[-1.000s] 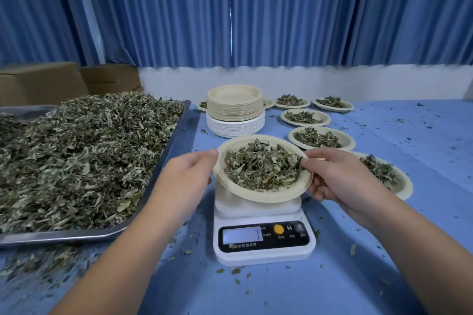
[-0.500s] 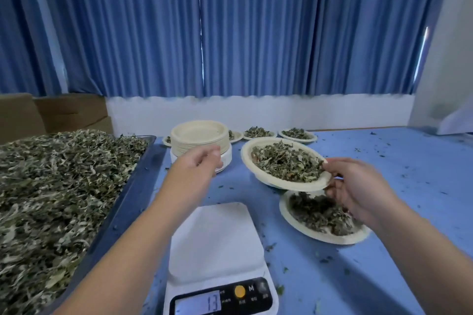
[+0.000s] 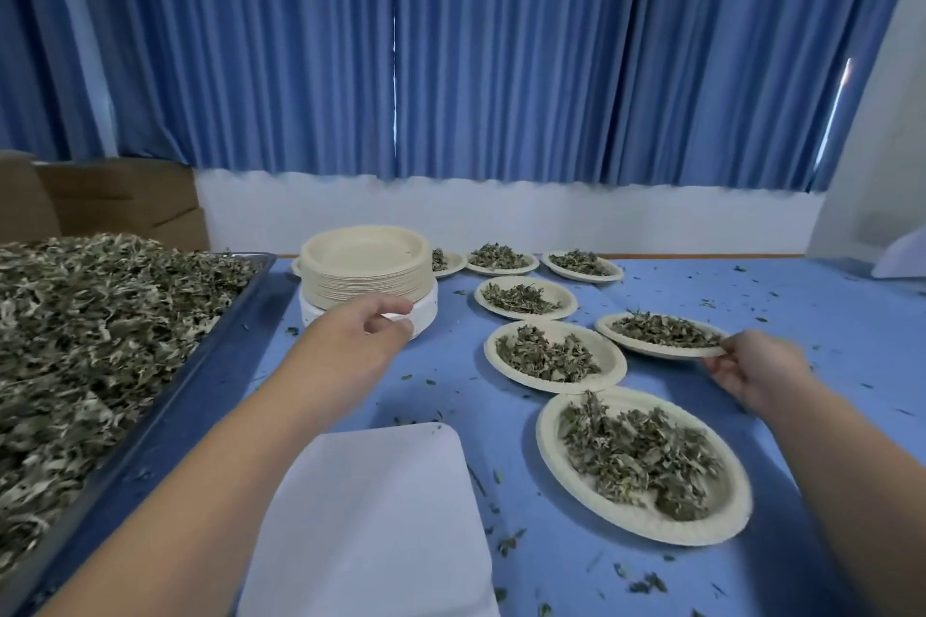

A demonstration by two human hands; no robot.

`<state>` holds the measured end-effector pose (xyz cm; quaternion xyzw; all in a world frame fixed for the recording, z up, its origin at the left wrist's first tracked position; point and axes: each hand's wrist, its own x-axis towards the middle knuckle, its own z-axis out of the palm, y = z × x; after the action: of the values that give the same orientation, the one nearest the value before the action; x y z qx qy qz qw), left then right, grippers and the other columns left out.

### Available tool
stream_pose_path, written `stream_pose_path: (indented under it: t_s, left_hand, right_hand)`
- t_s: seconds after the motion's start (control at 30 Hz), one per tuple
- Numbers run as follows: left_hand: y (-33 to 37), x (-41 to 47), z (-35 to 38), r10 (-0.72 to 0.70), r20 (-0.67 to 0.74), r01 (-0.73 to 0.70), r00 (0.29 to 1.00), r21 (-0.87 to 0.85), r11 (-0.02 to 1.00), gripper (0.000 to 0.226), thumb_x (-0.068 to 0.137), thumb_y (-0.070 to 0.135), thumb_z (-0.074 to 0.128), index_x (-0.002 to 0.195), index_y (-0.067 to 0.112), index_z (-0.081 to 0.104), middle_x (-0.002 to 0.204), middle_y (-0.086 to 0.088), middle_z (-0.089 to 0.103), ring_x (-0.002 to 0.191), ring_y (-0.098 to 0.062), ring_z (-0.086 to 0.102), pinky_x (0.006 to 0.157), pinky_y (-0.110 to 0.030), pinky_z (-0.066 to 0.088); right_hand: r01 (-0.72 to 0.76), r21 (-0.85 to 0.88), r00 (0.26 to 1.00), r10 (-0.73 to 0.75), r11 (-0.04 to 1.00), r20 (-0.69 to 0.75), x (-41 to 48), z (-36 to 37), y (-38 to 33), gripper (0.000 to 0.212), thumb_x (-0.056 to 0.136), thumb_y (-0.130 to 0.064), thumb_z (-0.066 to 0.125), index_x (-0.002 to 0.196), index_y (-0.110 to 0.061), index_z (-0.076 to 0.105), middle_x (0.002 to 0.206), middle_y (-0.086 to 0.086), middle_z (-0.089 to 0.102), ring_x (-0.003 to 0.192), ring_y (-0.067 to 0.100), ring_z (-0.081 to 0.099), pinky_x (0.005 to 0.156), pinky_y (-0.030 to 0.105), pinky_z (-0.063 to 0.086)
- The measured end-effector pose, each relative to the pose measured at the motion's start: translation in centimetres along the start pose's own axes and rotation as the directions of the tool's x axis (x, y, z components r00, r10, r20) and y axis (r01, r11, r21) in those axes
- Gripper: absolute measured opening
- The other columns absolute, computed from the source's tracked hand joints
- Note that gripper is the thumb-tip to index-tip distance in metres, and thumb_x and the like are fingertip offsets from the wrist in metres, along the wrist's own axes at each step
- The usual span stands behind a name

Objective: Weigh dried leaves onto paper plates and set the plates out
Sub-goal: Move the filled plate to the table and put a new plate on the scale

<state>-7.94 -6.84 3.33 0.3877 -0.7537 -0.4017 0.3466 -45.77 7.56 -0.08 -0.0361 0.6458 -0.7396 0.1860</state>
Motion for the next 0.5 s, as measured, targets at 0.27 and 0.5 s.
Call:
stream_pose_path:
  t_s: [0.27, 0.5]
  left_hand:
    - [0.2, 0.3, -0.8, 0.066, -0.043, -0.068, 0.997, -0.045, 0.997, 0.015, 0.092, 0.028, 0.058, 0.098, 0.04, 0.066, 0.097, -0.001, 0.068, 0.093, -0.029, 0.063, 0.068, -0.032, 0.047]
    - [-0.2, 0.3, 0.4, 0.049, 0.011, -0.049, 0.999, -0.004, 0.999, 0.016, 0.093, 0.031, 0.057, 0.097, 0.044, 0.065, 0.092, 0.007, 0.068, 0.089, -0.018, 0.064, 0.072, -0.029, 0.049]
  right_hand:
    - [-0.014, -0.046, 1.0, 0.014, 0.999, -0.013, 1.8, 0.5, -0.1, 0.018, 0.096, 0.0, 0.051, 0.114, 0.004, 0.052, 0.107, 0.018, 0.061, 0.055, 0.019, 0.065, 0.034, 0.021, 0.049]
    - [0.025, 0.002, 0.998, -0.025, 1.0, 0.057, 3.0, 1.9, 0.2, 0.052, 0.091, 0.011, 0.043, 0.142, 0.007, 0.033, 0.139, 0.025, 0.045, 0.103, 0.025, 0.065, 0.047, 0.018, 0.053]
